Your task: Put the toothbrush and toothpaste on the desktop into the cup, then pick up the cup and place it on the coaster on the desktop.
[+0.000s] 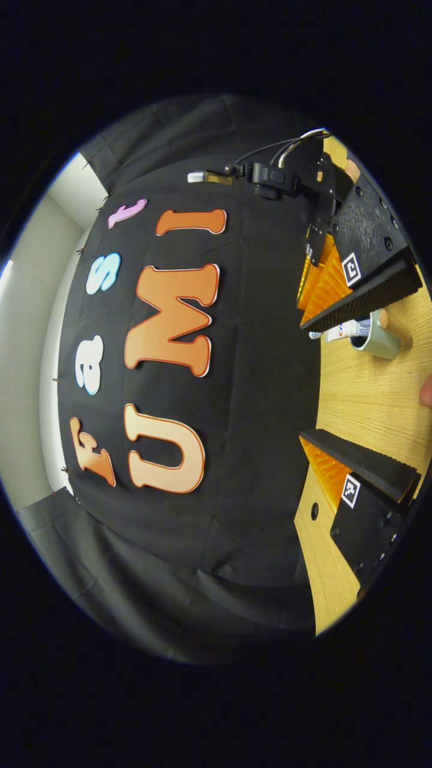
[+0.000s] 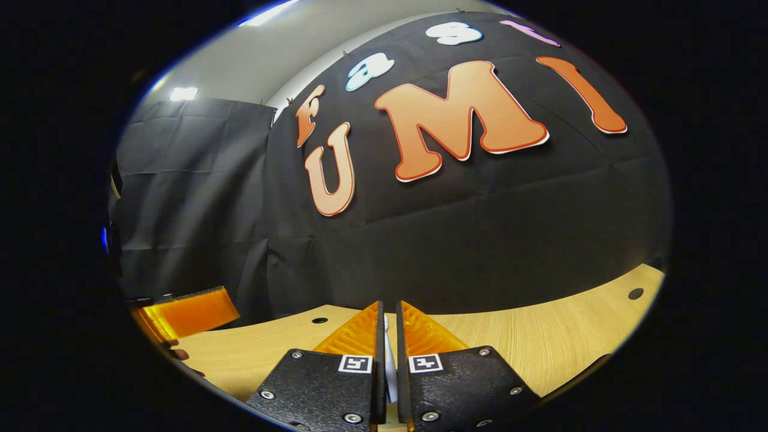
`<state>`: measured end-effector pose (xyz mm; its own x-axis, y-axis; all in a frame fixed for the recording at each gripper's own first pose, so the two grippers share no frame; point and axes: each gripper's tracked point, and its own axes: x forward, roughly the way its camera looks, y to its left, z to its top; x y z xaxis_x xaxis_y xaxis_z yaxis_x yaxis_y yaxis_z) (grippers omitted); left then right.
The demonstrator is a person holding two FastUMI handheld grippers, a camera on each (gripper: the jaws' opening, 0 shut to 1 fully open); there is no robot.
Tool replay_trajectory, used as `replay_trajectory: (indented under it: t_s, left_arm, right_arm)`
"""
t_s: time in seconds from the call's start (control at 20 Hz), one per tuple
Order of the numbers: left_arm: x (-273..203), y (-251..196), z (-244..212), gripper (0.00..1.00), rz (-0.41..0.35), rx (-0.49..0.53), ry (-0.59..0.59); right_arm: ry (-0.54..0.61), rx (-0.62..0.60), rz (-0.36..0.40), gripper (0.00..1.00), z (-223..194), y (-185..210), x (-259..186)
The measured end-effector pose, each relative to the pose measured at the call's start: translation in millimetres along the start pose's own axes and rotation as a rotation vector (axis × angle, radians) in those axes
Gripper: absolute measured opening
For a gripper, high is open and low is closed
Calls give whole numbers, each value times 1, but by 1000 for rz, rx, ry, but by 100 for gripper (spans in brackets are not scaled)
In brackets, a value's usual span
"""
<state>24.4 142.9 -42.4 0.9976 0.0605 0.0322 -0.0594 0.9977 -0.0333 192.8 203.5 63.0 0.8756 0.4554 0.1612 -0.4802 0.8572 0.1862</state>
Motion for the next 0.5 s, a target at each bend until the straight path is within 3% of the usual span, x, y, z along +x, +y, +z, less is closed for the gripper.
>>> replay_trajectory:
  t_s: [0.2, 0.25, 0.4, 0.45, 0.5]
  left_arm:
    - [1, -14, 4, 97, -11, -6, 26]
    - [2, -18, 6, 97, -18, 1, 38]
    - [4, -39, 7, 97, -73, -48, 89]
    - [5, -43, 8, 97, -85, -55, 109]
    - [6, -45, 8, 97, -91, -47, 131]
  right_arm:
    - [-6, -4, -1, 13, 19, -3, -19]
    - [-6, -6, -1, 24, 24, -5, -25]
    - [-17, -11, -13, 43, 35, -9, -38]
    - [-18, -19, -14, 58, 39, -8, -44]
    - [-17, -31, -15, 62, 42, -7, -48]
